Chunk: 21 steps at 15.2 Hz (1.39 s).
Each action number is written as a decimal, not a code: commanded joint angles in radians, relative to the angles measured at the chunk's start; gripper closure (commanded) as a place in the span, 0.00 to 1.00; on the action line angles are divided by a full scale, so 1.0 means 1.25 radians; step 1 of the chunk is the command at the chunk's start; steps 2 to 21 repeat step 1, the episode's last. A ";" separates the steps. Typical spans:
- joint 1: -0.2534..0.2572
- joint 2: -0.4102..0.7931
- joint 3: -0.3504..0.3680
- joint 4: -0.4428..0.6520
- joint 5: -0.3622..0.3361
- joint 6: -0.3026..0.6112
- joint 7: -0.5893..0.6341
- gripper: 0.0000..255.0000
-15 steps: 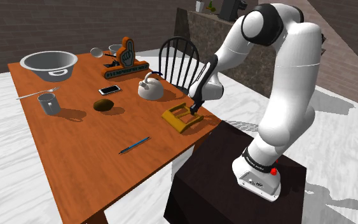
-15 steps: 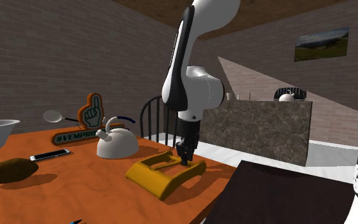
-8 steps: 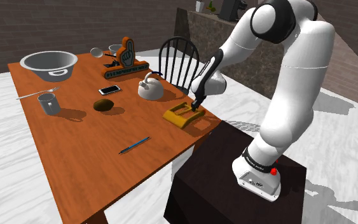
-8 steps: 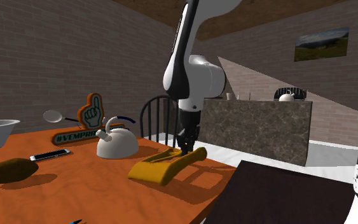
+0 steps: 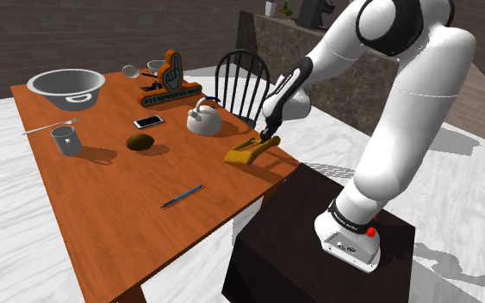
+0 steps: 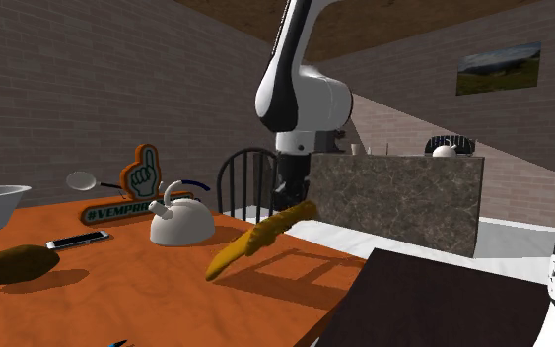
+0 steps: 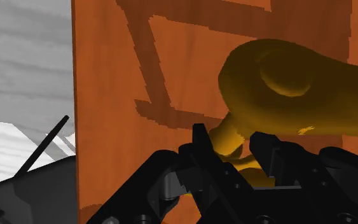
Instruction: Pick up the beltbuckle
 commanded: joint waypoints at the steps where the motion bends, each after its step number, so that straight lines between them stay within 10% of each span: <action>1: 0.004 -0.011 -0.006 -0.002 -0.008 -0.008 0.005 1.00; 21: 0.004 -0.011 -0.006 -0.002 -0.008 -0.008 0.005 1.00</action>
